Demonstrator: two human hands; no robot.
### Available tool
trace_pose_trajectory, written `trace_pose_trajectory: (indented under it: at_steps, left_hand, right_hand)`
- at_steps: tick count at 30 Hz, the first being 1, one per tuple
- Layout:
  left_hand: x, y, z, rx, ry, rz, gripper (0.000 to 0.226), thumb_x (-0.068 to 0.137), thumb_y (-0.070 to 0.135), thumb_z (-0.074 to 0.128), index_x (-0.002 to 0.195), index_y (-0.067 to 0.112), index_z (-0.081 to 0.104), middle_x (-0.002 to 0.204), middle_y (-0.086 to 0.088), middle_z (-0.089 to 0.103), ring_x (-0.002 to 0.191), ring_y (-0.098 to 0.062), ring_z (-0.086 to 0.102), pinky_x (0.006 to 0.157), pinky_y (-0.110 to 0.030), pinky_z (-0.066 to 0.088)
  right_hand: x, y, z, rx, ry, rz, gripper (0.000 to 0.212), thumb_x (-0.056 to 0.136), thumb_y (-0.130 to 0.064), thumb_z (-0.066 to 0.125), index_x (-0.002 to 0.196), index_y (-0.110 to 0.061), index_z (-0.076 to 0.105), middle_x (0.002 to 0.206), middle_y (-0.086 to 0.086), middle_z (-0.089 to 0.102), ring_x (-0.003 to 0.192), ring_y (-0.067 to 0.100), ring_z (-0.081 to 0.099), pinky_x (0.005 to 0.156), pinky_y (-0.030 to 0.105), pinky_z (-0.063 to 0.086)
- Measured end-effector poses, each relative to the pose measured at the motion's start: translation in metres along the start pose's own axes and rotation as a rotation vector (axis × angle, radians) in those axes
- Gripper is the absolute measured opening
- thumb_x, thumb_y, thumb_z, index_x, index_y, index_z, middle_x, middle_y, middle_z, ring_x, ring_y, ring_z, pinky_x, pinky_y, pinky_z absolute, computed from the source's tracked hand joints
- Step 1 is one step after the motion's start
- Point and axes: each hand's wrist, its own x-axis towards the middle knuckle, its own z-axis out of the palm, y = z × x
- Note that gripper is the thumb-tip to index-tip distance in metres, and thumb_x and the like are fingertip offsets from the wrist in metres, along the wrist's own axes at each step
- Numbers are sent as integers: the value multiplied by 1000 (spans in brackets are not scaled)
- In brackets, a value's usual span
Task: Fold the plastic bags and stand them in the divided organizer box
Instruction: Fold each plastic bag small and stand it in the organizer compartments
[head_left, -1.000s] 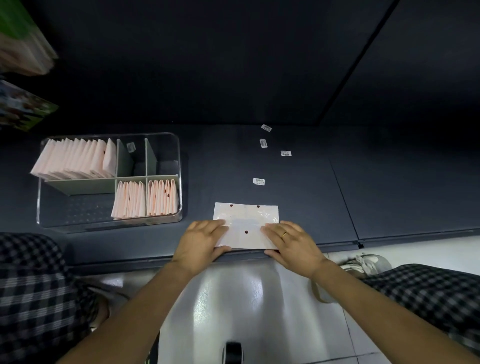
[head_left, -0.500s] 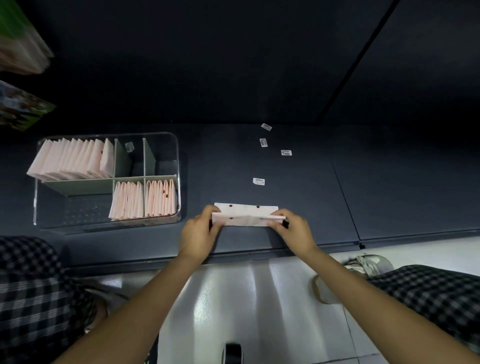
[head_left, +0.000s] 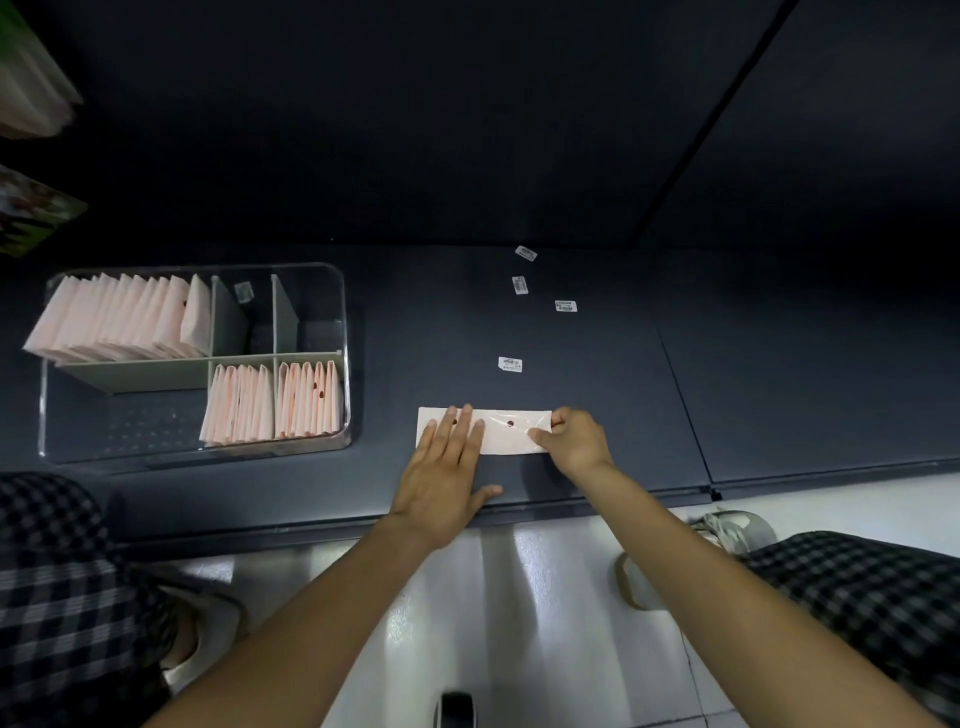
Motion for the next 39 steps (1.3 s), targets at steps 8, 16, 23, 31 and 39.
trace_pose_trajectory:
  at_steps: [8, 16, 23, 31, 39]
  left_hand:
    - [2, -10, 10, 71, -57, 41, 74, 89, 69, 15, 144, 34, -21, 152, -17, -28, 140, -33, -26, 116, -42, -16]
    - [2, -14, 9, 55, -73, 62, 75, 87, 71, 12, 142, 35, -22, 149, -15, -33, 139, -31, -30, 116, -42, -16]
    - [2, -16, 8, 34, -86, 66, 79, 86, 72, 21, 146, 36, -15, 152, -16, -29, 140, -30, -28, 114, -40, -19]
    - [-1, -9, -11, -11, 8, 33, 68, 89, 64, 39, 148, 33, 23, 158, -14, 0, 146, -31, -3, 116, -42, -10]
    - [-18, -4, -18, -243, 248, 3, 28, 67, 13, 79, 92, 6, 70, 91, -10, 65, 82, -31, 64, 64, -35, 55]
  right_hand:
    - [-27, 0, 11, -97, 227, -345, 43, 90, -11, 58, 131, -8, 46, 129, 12, 48, 122, 27, 43, 99, 28, 34]
    - [-36, 1, 40, 95, -79, -435, 48, 101, -15, 36, 148, -12, 23, 152, 7, 30, 139, 19, 30, 106, 11, 18]
    - [-20, 38, 12, -252, -29, -450, 57, 94, -23, 55, 145, -17, 29, 150, 0, 36, 138, 26, 32, 106, 36, 35]
    - [-10, 26, -13, -705, 181, -1005, 31, 50, 1, 83, 77, -6, 70, 94, 8, 72, 72, 25, 68, 64, 29, 57]
    - [-54, 5, 9, -550, 141, -1248, 13, 74, -13, 52, 71, -13, 65, 78, -3, 69, 74, 18, 65, 73, 26, 51]
